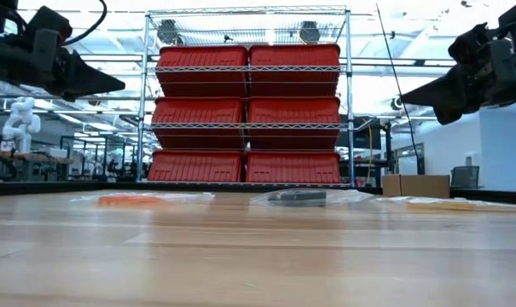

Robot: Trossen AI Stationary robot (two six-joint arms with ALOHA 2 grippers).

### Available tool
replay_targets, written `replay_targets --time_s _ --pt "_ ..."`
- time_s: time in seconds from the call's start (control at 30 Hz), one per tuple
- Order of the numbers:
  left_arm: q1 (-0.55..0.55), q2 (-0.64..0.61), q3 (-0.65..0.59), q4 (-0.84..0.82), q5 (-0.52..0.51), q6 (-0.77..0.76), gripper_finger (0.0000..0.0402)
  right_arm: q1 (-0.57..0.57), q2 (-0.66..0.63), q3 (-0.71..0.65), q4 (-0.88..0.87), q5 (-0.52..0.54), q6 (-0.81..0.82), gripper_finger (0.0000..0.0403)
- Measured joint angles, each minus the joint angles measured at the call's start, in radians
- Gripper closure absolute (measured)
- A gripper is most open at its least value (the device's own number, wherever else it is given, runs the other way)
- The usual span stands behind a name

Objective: Sort rubber bands
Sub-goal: Return to Home Position

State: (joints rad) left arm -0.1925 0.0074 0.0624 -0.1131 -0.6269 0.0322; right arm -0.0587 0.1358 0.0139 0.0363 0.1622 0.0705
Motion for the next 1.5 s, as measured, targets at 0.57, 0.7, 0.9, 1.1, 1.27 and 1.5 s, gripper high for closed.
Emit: replay_targets --time_s 0.57,0.7,0.9,1.1,1.27,1.5 --pt "0.000 0.000 0.000 0.000 0.000 0.001 0.0400 -0.032 0.055 0.000 0.005 0.021 -0.029 0.0403" --pt "0.000 0.000 0.000 0.000 0.000 0.001 0.0400 -0.032 0.054 0.000 0.005 0.020 -0.030 0.0403" --pt "0.000 0.000 0.000 0.000 0.001 0.001 0.0400 -0.031 0.055 0.000 0.005 0.020 -0.030 0.0403" --pt "0.000 0.000 0.000 0.000 0.001 0.001 0.0400 -0.031 0.054 0.000 0.005 0.020 -0.030 0.0403" --pt "0.000 0.000 0.000 0.000 0.001 0.001 0.0400 -0.031 0.054 0.000 0.005 0.020 -0.030 0.0403" --pt "0.000 0.000 0.000 0.000 0.001 0.001 0.0400 -0.031 0.054 0.000 0.005 0.020 -0.030 0.0403"
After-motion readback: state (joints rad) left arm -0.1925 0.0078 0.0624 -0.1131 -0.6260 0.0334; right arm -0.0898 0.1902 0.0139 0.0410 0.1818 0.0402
